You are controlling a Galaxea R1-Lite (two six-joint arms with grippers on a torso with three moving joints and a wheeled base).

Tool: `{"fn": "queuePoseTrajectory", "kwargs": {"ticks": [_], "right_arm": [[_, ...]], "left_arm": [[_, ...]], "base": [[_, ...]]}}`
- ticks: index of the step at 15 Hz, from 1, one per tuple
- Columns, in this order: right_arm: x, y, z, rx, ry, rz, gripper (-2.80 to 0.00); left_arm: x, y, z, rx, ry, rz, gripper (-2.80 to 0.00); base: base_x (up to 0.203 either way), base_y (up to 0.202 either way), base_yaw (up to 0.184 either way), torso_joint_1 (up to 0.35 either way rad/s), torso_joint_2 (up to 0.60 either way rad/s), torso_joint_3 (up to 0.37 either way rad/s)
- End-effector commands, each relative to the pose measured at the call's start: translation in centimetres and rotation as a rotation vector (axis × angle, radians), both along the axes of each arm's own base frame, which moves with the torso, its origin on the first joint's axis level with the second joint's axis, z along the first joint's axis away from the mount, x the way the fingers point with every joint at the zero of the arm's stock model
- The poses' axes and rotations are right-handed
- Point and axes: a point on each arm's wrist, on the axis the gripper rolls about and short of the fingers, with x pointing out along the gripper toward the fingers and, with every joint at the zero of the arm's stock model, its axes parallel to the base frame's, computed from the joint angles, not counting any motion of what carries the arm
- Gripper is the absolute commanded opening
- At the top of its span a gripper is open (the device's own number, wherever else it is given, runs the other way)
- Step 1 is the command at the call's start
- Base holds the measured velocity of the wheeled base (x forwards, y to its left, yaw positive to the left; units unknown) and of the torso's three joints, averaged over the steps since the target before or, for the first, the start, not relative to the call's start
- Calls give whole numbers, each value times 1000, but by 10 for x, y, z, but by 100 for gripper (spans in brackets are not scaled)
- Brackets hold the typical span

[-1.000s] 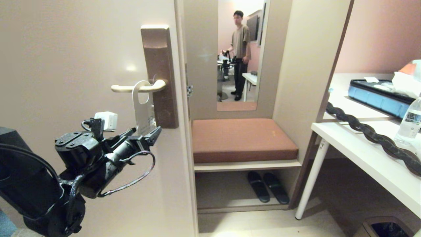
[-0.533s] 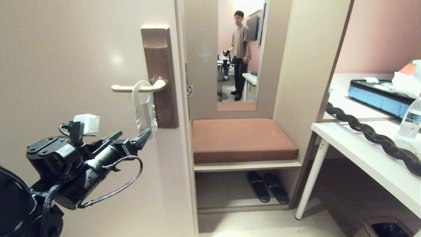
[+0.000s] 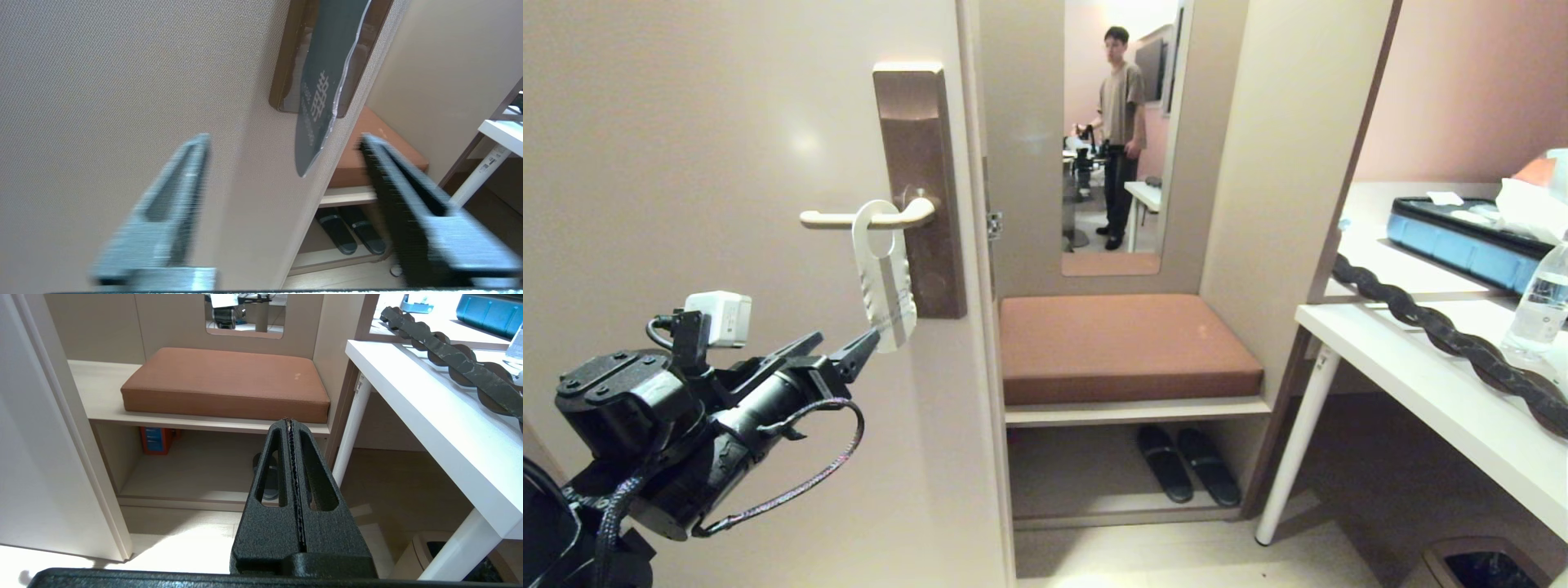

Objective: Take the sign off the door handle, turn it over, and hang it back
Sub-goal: Hang the sign back with the other side facing out

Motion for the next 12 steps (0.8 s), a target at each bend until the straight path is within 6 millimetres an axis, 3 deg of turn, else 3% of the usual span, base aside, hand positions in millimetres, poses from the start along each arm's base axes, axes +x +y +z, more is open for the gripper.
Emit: {"fn": "queuePoseTrajectory", "kwargs": {"ticks": [1, 7, 12], "right_arm": [[0, 0, 0, -1, 0, 0, -280], [0, 0, 0, -1, 0, 0, -280], [0, 0, 0, -1, 0, 0, -280]], "left_arm": [[0, 0, 4, -12, -42, 1, -280], [7, 11, 3, -9, -44, 44, -280], [31, 12, 9, -14, -95, 36, -280]], "base": [[0, 0, 0, 0, 0, 0], [0, 0, 0, 0, 0, 0], [0, 0, 0, 0, 0, 0]]}}
